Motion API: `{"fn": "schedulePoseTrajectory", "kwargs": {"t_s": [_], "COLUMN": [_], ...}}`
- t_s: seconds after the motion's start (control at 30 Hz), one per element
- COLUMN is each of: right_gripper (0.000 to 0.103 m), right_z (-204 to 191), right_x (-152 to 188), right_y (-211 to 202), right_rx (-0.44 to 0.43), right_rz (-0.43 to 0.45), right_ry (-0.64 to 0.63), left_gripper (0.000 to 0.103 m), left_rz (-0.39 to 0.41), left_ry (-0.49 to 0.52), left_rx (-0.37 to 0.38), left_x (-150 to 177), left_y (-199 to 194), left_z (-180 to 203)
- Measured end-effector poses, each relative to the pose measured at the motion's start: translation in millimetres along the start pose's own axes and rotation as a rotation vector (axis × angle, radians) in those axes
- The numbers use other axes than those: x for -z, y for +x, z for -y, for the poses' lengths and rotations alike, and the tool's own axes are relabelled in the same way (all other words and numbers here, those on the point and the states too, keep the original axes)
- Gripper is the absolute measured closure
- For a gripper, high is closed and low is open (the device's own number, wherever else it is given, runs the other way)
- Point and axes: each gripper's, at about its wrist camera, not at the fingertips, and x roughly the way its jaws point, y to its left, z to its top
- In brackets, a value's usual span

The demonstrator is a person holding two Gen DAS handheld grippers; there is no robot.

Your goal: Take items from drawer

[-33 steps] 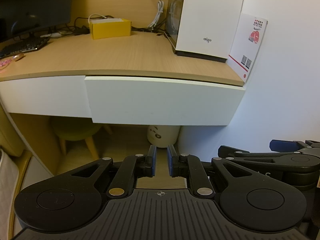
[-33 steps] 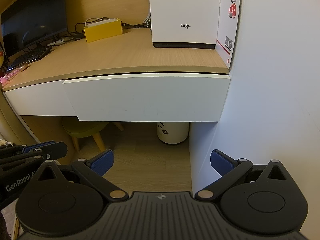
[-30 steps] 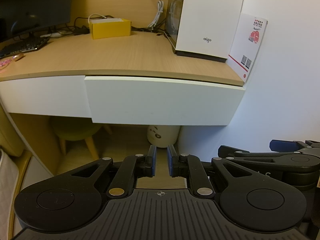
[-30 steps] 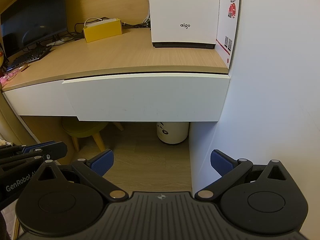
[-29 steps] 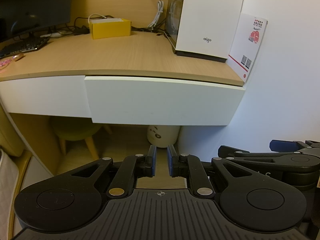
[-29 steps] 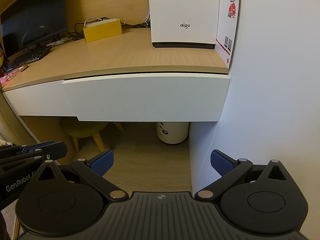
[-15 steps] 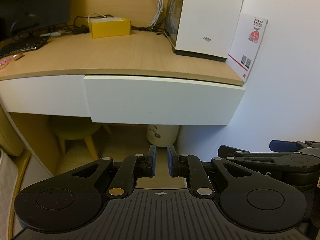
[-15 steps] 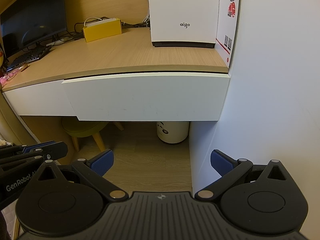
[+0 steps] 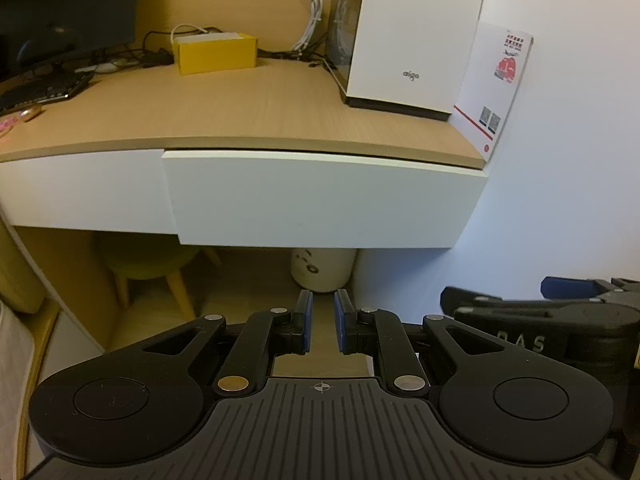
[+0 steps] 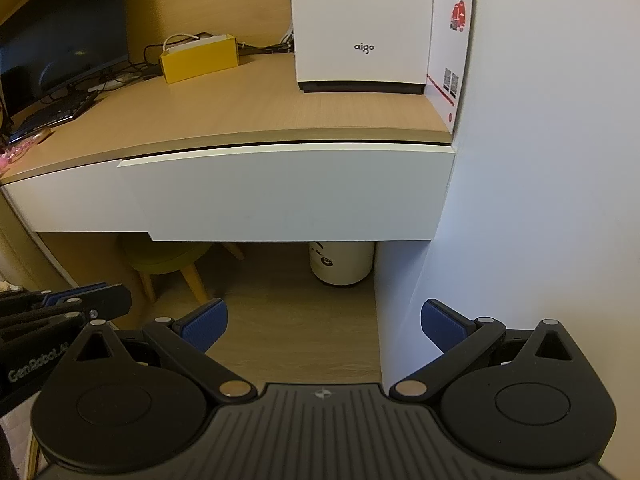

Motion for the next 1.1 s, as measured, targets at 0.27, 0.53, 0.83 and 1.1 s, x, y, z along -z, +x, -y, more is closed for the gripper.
{"fn": "schedulePoseTrajectory", "kwargs": {"t_s": [0.27, 0.53, 0.83, 1.1], "right_gripper": [0.0, 0.0, 0.0, 0.0], "right_z": [1.9, 14.5, 29.8, 36.0], "right_x": [-1.2, -7.2, -15.1, -46.2], "right_y": [0.9, -0.1, 7.8, 43.6], "right_rx": [-0.015, -0.065, -0.011, 0.023], "right_rz": [0.022, 0.044, 0.07, 0.107], "right_ry": [-0.001, 0.061, 0.071, 0.062], "left_gripper": [0.088, 0.088, 0.088, 0.087], "left_rz": [-0.011, -0.01, 0.01, 0.078], "left_ry": [0.014, 0.035, -0.01, -0.133], "left_rx": [0.005, 0.014, 0.002, -0.071], "left_x": [-3.5, -11.1, -34.0, -88.1], "left_y": [8.2, 19.6, 42.5, 77.5], "left_z": [-2.5, -9.0, -48.2, -111.6]}}
